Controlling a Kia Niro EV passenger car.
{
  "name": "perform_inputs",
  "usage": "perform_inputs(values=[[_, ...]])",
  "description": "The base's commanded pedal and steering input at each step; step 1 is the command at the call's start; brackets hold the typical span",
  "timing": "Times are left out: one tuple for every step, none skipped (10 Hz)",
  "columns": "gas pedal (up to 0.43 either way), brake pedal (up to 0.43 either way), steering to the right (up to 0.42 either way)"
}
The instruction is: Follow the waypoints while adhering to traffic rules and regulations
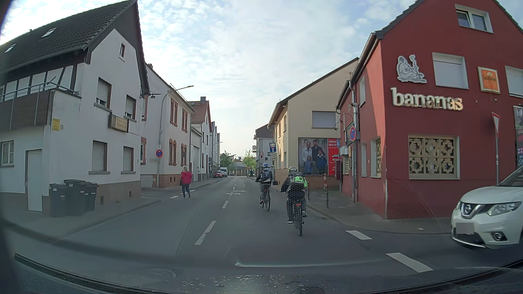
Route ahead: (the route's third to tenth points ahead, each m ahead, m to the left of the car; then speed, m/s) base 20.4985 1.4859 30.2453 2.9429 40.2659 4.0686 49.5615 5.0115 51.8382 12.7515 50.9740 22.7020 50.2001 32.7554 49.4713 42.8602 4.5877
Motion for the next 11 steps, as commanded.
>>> perform_inputs(values=[[0.059, 0.000, -0.049], [0.059, 0.000, -0.049], [0.059, 0.000, -0.050], [0.059, 0.000, -0.049], [0.059, 0.000, -0.050], [0.059, 0.000, -0.049], [0.059, 0.000, -0.049], [0.059, 0.000, -0.048], [0.059, 0.000, -0.047], [0.059, 0.000, -0.045], [0.059, 0.000, -0.044]])
